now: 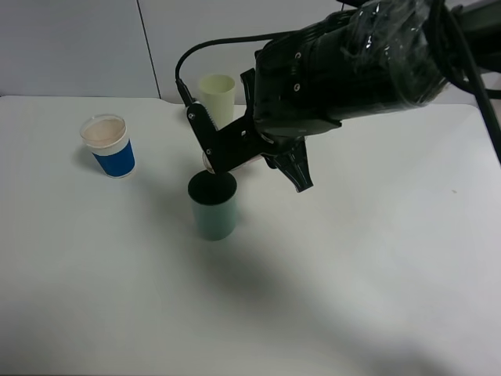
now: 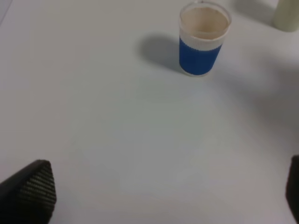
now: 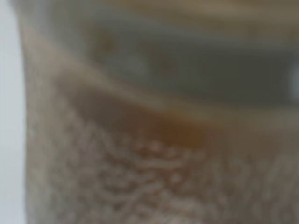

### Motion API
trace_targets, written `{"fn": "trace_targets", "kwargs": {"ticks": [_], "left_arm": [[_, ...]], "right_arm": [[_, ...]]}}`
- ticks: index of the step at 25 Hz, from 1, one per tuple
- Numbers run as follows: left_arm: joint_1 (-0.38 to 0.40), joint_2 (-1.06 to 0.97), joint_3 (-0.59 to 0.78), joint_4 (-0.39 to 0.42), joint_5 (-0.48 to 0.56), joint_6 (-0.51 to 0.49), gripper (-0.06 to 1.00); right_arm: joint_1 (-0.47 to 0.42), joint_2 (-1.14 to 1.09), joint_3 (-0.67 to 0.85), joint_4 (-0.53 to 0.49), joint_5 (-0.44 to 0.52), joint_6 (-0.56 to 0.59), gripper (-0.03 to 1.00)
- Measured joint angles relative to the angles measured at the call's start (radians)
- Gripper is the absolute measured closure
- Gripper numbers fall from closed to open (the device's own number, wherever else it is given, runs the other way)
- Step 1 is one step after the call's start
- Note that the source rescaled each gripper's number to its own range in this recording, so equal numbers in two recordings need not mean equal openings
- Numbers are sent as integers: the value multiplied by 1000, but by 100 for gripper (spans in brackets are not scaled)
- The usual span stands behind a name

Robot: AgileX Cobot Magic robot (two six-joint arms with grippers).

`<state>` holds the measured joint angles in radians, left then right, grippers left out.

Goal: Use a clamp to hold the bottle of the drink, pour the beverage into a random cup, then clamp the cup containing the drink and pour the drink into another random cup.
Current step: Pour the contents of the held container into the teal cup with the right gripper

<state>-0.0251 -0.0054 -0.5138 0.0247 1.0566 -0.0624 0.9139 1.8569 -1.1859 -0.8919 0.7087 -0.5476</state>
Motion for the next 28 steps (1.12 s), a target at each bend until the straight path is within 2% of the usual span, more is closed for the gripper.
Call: {"fn": "trace_targets", "kwargs": {"ticks": [28], "left_arm": [[0,0,0,0,0,0,-5]], "right_arm": [[32,0,0,-59,88,0,96]]}}
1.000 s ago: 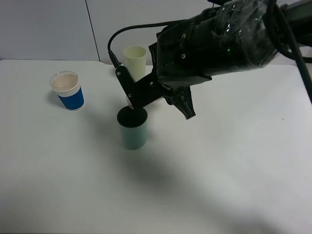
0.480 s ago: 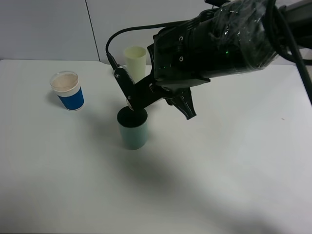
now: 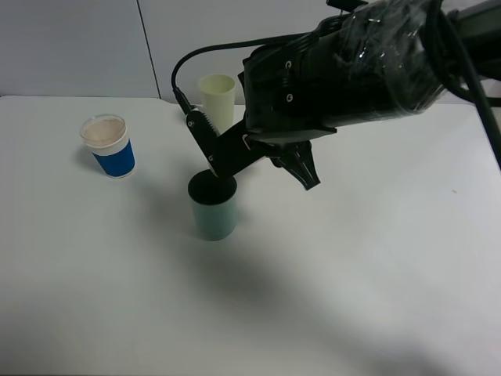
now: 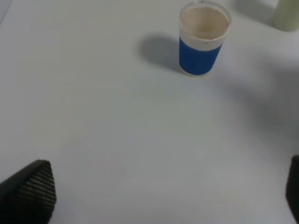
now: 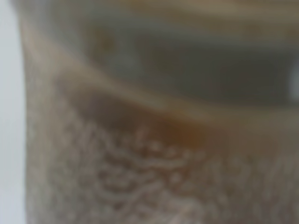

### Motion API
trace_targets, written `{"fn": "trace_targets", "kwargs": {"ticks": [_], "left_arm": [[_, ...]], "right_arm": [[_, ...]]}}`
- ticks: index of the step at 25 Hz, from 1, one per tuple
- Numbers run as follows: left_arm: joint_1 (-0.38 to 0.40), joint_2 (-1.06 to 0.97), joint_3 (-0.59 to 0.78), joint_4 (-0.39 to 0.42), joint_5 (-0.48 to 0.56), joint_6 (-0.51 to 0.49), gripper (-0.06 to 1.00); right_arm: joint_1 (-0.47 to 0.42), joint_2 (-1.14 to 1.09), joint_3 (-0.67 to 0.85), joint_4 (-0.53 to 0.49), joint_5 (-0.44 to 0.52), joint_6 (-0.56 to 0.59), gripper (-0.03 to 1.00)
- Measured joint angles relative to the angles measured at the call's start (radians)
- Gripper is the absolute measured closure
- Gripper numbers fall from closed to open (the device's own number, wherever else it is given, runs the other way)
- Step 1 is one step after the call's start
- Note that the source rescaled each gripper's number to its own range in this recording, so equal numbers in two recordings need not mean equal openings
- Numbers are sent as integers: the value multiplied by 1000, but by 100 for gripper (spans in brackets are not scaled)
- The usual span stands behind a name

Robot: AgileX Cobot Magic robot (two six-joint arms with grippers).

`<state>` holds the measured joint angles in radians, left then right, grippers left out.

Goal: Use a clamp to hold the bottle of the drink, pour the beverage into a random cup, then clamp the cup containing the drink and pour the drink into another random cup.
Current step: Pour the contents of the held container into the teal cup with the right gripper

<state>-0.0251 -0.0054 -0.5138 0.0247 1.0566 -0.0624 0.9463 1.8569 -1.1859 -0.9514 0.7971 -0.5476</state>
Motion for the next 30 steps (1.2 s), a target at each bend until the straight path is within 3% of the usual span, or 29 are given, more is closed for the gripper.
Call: {"fn": "trace_targets", "kwargs": {"ticks": [30], "left_arm": [[0,0,0,0,0,0,-5]], "right_arm": [[26,0,0,-12,105,0,96]]}}
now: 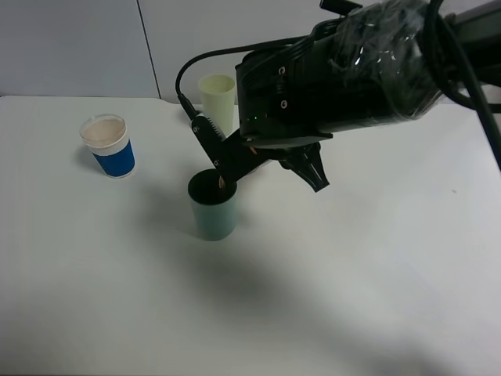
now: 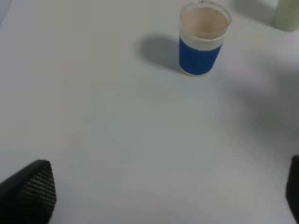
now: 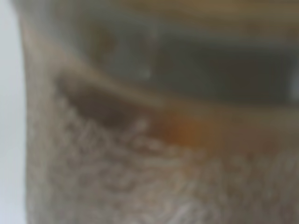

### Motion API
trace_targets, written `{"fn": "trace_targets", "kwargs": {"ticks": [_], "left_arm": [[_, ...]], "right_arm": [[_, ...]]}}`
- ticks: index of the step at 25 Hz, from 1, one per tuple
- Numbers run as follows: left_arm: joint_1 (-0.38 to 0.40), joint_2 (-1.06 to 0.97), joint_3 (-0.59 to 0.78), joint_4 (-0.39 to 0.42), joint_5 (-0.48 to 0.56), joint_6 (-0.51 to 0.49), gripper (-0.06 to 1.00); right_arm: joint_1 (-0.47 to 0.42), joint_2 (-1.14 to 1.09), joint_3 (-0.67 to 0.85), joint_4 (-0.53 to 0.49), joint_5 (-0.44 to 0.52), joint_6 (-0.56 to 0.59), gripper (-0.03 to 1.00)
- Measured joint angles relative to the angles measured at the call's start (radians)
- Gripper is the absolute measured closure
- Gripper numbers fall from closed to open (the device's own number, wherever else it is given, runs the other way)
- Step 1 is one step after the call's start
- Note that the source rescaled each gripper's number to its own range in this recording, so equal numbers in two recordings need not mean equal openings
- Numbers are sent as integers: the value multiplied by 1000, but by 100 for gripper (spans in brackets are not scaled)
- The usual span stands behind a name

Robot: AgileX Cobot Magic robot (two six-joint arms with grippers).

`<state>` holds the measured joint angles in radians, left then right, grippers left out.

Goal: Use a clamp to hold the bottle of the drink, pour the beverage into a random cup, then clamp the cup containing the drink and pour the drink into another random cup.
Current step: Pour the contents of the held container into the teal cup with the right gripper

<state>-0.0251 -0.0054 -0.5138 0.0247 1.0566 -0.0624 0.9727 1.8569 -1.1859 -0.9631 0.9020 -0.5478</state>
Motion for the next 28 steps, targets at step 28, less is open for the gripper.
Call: {"fn": "trace_targets", "kwargs": {"ticks": [28], "left_arm": [[0,0,0,0,0,0,-5]], "right_arm": [[0,50,-61,-17,21,22,96]]}}
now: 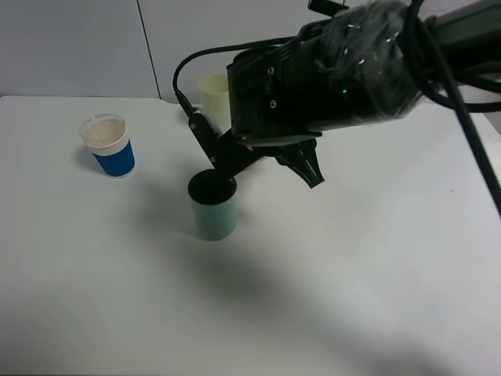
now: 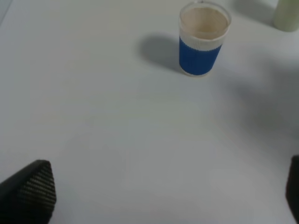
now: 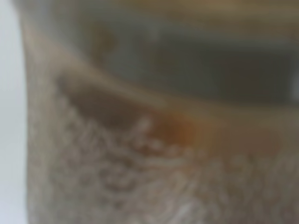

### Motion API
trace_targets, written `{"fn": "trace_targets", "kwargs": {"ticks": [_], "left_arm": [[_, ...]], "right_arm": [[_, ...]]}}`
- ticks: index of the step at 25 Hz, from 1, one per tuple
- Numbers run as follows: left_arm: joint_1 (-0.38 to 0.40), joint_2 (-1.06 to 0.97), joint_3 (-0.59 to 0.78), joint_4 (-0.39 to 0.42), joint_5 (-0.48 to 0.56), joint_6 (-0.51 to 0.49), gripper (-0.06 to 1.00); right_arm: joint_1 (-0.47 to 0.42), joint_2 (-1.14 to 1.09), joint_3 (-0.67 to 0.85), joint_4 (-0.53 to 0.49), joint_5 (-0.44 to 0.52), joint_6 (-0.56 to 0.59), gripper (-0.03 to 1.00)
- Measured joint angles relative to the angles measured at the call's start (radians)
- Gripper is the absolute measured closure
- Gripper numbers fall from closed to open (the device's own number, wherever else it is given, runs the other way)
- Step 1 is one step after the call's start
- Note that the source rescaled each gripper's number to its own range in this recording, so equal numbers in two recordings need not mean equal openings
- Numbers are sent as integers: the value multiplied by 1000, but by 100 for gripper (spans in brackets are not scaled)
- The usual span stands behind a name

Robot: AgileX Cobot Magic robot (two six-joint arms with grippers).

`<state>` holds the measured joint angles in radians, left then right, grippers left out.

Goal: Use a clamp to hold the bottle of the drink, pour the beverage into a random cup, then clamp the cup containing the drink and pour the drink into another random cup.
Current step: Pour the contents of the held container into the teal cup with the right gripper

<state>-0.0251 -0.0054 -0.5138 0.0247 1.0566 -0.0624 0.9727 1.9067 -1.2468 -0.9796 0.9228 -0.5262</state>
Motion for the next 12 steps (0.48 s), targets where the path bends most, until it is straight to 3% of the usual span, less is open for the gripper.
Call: {"fn": "trace_targets", "kwargs": {"ticks": [12], "left_arm": [[0,0,0,0,0,0,-5]], "right_arm": [[9,54,-78,1,9,13,96]]}}
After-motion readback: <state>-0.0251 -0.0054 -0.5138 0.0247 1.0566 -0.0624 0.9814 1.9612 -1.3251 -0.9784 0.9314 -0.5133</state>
